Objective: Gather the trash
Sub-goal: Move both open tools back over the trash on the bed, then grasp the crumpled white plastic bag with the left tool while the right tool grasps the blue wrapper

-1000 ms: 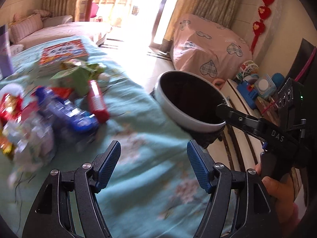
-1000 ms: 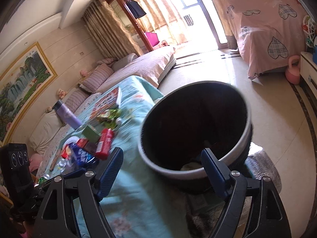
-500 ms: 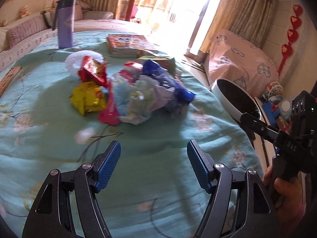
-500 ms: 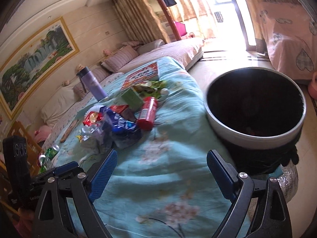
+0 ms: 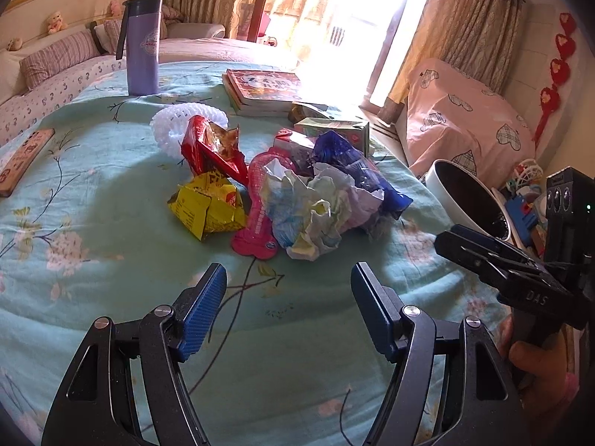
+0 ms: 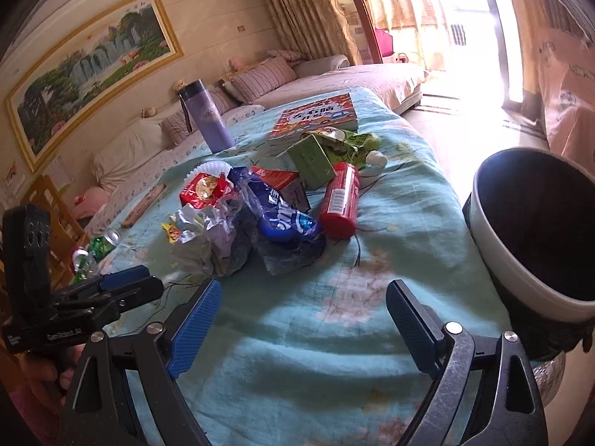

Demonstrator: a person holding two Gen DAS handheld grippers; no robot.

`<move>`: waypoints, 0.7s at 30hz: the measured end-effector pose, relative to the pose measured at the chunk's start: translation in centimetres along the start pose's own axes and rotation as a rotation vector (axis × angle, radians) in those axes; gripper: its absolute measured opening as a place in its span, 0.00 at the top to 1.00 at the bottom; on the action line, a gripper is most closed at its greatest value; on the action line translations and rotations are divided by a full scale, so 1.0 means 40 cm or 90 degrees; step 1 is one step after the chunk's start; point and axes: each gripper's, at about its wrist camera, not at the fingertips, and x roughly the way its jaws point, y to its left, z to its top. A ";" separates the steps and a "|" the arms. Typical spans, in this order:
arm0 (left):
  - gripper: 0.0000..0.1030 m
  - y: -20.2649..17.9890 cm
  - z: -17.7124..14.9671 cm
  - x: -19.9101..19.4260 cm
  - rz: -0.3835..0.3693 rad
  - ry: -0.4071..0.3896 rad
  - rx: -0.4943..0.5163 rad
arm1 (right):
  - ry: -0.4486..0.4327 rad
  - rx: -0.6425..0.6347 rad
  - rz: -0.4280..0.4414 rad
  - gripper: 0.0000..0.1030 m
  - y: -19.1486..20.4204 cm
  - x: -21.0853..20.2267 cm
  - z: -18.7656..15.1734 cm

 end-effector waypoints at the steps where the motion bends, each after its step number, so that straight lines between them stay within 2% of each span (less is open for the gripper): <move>1: 0.31 0.001 0.006 0.005 -0.002 0.002 0.001 | 0.007 -0.001 0.007 0.26 -0.002 0.010 0.008; 3: 0.31 0.000 0.016 0.012 -0.004 0.005 0.009 | 0.015 -0.001 0.021 0.29 -0.005 0.024 0.018; 10: 0.32 -0.008 0.062 0.060 -0.016 0.010 0.042 | 0.022 -0.046 0.063 0.29 0.015 0.075 0.082; 12: 0.45 -0.011 0.067 0.081 -0.026 0.019 0.047 | 0.031 -0.064 0.060 0.32 0.020 0.101 0.092; 13: 0.51 -0.011 0.069 0.089 -0.032 0.025 0.048 | 0.041 -0.068 0.062 0.37 0.021 0.119 0.094; 14: 0.66 -0.011 0.069 0.100 -0.041 0.034 0.049 | 0.049 -0.068 0.065 0.40 0.020 0.134 0.092; 15: 0.71 -0.012 0.068 0.107 -0.046 0.039 0.052 | 0.061 -0.067 0.068 0.49 0.019 0.150 0.090; 16: 0.74 -0.013 0.067 0.104 -0.045 0.033 0.056 | 0.068 -0.067 0.073 0.54 0.019 0.160 0.084; 19: 0.93 -0.018 0.063 0.084 -0.056 0.020 0.069 | 0.057 -0.071 0.068 0.62 0.025 0.149 0.075; 21: 0.97 -0.020 0.060 0.069 -0.058 0.017 0.071 | 0.050 -0.059 0.072 0.65 0.022 0.131 0.071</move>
